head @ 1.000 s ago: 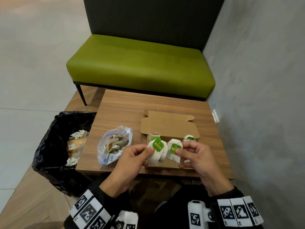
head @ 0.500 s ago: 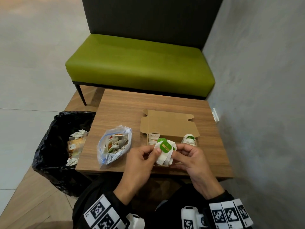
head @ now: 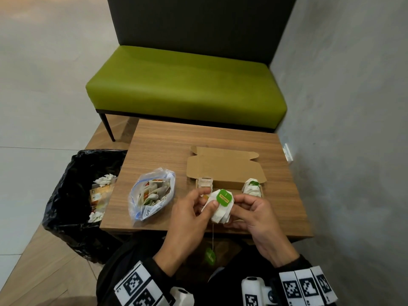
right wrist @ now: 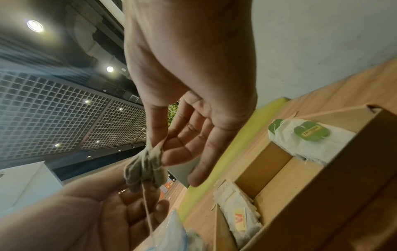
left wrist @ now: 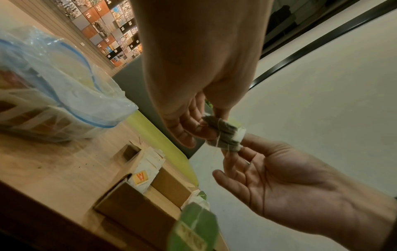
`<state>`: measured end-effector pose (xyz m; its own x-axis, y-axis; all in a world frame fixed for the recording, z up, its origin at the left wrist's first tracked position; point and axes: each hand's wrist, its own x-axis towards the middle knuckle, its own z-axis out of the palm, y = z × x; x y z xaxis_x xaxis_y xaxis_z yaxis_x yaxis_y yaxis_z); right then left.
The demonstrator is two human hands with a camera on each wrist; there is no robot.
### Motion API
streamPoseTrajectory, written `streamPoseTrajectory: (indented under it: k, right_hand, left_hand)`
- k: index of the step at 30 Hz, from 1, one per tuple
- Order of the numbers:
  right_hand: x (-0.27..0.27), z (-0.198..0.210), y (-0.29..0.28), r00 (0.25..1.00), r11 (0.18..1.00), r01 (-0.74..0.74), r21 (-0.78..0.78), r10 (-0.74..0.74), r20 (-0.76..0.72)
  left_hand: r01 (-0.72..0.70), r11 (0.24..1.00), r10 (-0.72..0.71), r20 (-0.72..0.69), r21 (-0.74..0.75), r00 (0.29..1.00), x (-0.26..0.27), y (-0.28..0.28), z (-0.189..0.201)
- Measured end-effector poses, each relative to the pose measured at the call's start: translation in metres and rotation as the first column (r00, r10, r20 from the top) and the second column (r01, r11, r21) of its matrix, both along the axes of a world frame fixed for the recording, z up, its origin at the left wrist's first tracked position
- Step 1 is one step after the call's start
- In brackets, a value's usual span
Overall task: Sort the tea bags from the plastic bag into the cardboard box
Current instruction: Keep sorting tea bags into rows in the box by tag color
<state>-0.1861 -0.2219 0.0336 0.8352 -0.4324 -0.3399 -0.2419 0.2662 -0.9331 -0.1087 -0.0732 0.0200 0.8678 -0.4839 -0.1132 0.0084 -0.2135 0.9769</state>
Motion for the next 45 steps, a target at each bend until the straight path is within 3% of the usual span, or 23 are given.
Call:
streamPoseTrajectory:
  k: [3, 11, 13, 16, 18, 21, 26, 30, 36, 40, 43, 45]
  right_hand:
    - [-0.001, 0.001, -0.002, 1.0, 1.0, -0.003, 0.013, 0.003, 0.011]
    - [-0.003, 0.001, -0.017, 0.997, 0.997, 0.076, -0.006, -0.076, 0.01]
    - [-0.004, -0.001, -0.033, 0.991, 0.985, 0.129, -0.118, -0.132, -0.017]
    - [-0.006, -0.009, -0.071, 0.975, 0.895, 0.15, -0.42, -0.204, -0.088]
    - [-0.006, -0.014, -0.096, 0.968, 0.842, 0.085, -0.533, -0.196, -0.156]
    - [-0.004, -0.022, -0.116, 0.954, 0.81, -0.06, -0.583, -0.125, -0.272]
    - [0.002, -0.026, -0.115, 0.852, 0.783, -0.377, -0.495, 0.083, -0.517]
    - [0.007, -0.037, -0.112, 0.779, 0.755, -0.45, -0.476, 0.072, -0.623]
    - [0.01, -0.045, -0.102, 0.728, 0.513, -0.571, -0.642, -0.046, -0.684]
    - [0.006, -0.046, -0.104, 0.775, 0.52, -0.48, -0.707, -0.127, -0.619]
    - [0.001, -0.038, -0.101, 0.867, 0.527, -0.281, -0.802, -0.219, -0.448]
    - [-0.002, -0.025, -0.085, 0.932, 0.595, -0.15, -0.79, -0.182, -0.313]
  left_hand:
    - [0.035, 0.999, -0.035, 0.012, 0.01, 0.999, -0.001, 0.0, 0.002]
    - [-0.008, 0.989, -0.013, -0.145, -0.145, 0.989, 0.005, 0.009, 0.008]
    - [-0.026, 0.987, 0.0, -0.16, -0.16, 0.987, 0.008, 0.015, 0.007]
    - [-0.047, 0.987, 0.024, -0.15, -0.153, 0.988, 0.013, 0.024, 0.004]
    - [-0.056, 0.989, 0.038, -0.131, -0.134, 0.991, 0.015, 0.028, 0.003]
    - [-0.058, 0.989, 0.041, -0.128, -0.136, 0.991, 0.016, 0.03, 0.003]
    - [-0.048, 0.991, 0.027, -0.161, -0.126, 0.987, 0.014, 0.027, 0.001]
    - [-0.043, 0.993, 0.021, -0.186, -0.113, 0.982, 0.014, 0.028, -0.002]
    - [-0.042, 0.988, 0.003, -0.252, -0.148, 0.968, 0.015, 0.026, -0.004]
    - [-0.041, 0.984, -0.013, -0.3, -0.173, 0.954, 0.013, 0.024, -0.004]
    - [-0.045, 0.982, -0.013, -0.306, -0.181, 0.952, 0.01, 0.022, -0.005]
    - [-0.036, 0.983, -0.019, -0.299, -0.179, 0.954, 0.008, 0.02, -0.006]
